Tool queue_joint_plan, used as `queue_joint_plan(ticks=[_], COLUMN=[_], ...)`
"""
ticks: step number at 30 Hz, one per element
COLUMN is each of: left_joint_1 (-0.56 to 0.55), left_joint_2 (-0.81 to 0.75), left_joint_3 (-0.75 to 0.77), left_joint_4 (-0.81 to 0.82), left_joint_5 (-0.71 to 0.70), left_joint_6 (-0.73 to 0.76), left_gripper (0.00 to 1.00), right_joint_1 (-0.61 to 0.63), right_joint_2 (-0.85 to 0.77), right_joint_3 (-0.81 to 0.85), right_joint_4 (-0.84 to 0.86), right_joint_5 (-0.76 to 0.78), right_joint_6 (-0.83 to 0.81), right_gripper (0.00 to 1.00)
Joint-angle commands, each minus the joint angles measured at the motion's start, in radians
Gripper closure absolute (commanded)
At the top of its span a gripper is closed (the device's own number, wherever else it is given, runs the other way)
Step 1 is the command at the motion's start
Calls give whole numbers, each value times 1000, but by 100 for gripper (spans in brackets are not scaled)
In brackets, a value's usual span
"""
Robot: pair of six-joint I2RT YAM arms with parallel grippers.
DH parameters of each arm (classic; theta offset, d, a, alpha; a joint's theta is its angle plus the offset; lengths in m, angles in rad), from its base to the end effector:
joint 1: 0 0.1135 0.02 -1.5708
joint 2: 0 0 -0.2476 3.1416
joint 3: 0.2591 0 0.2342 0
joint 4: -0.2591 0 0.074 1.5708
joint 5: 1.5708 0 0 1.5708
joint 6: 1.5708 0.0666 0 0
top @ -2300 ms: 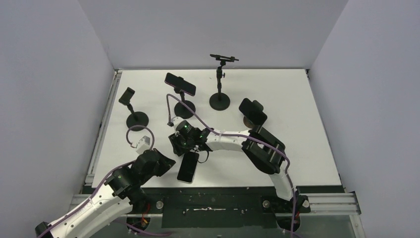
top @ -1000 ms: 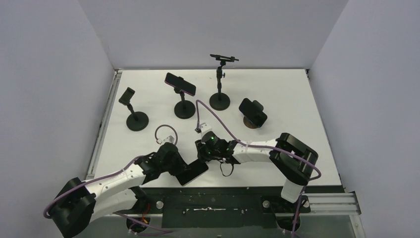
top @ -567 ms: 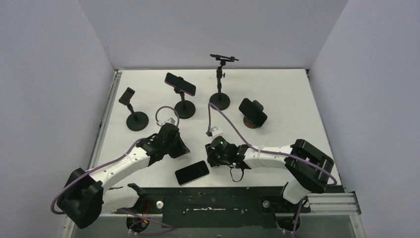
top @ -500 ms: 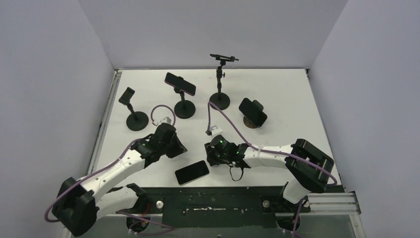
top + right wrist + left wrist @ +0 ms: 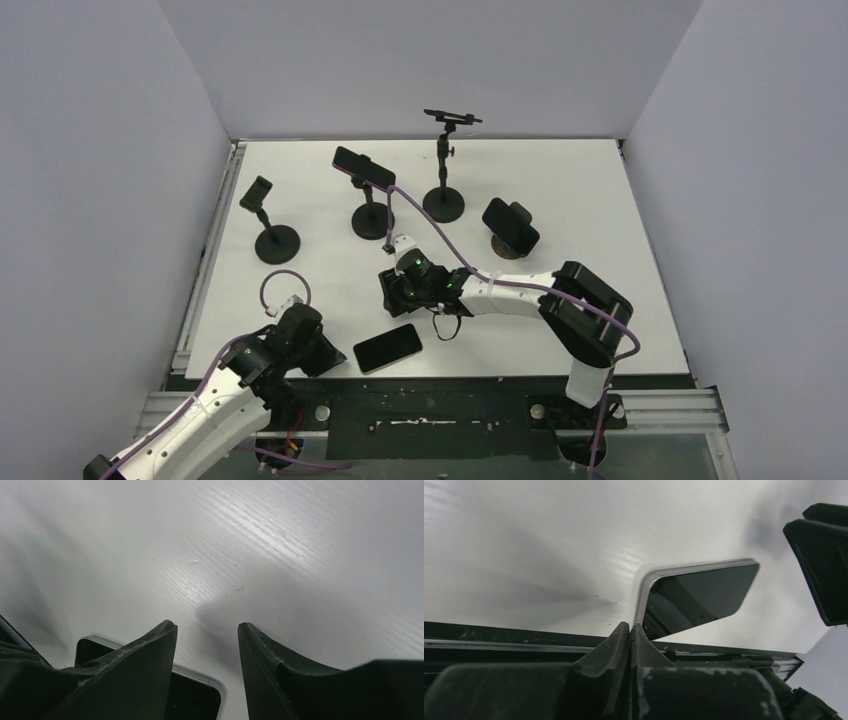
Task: Remove the phone from the phone stand
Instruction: Adjust the phone at the center of the board.
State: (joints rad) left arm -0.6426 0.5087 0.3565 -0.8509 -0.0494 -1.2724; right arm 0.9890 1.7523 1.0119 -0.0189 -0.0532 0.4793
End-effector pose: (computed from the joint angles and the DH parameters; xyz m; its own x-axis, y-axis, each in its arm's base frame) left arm 0.0918 -0.0646 0.1406 -0.7502 -0.6309 -0.1979 -0.4754 0.7227 -0.5017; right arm 0.2027 0.3146 0.1519 -0.7302 -0.2721 -0.6267 -0.5846 0.7236 0.3670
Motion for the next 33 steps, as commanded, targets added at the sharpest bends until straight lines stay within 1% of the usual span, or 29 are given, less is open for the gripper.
queue_joint_plan(ticks=[1,2,5,7,13,14,15,18,26,33], left_joint_1=[-6,-6,-8,-9,-19,-22,-25,-29,-28,2], left_joint_2=[36,54,113,146,231,241,251,282,414,595], left_joint_3=[-1,-2,-14,-24,-60,-64,-66,-72,-72,18], left_joint_4=[9,16,67,115,263,285,307,349,486,603], left_joint_5=[31,31,48,62,127,133,136,135,111,90], left_joint_6=[-18,-8,16,30,58,60,62,65,69,116], left_gripper=[100,100,90,86,70,64,63,62,71,72], right_joint_1=[-4,-4,-1,0,-1,-1,-2,-4,-20,-33], right_joint_2=[57,68,92,93,61,54,47,29,-52,-128], right_joint_3=[67,75,88,81,25,17,9,-15,-122,-229], right_joint_4=[40,39,36,37,37,37,38,39,67,83], right_joint_5=[-46,-51,-62,-62,-53,-52,-49,-39,-15,17], right_joint_6=[-16,-15,-11,-9,-1,1,3,12,71,145], right_gripper=[50,49,48,48,48,48,48,48,48,48])
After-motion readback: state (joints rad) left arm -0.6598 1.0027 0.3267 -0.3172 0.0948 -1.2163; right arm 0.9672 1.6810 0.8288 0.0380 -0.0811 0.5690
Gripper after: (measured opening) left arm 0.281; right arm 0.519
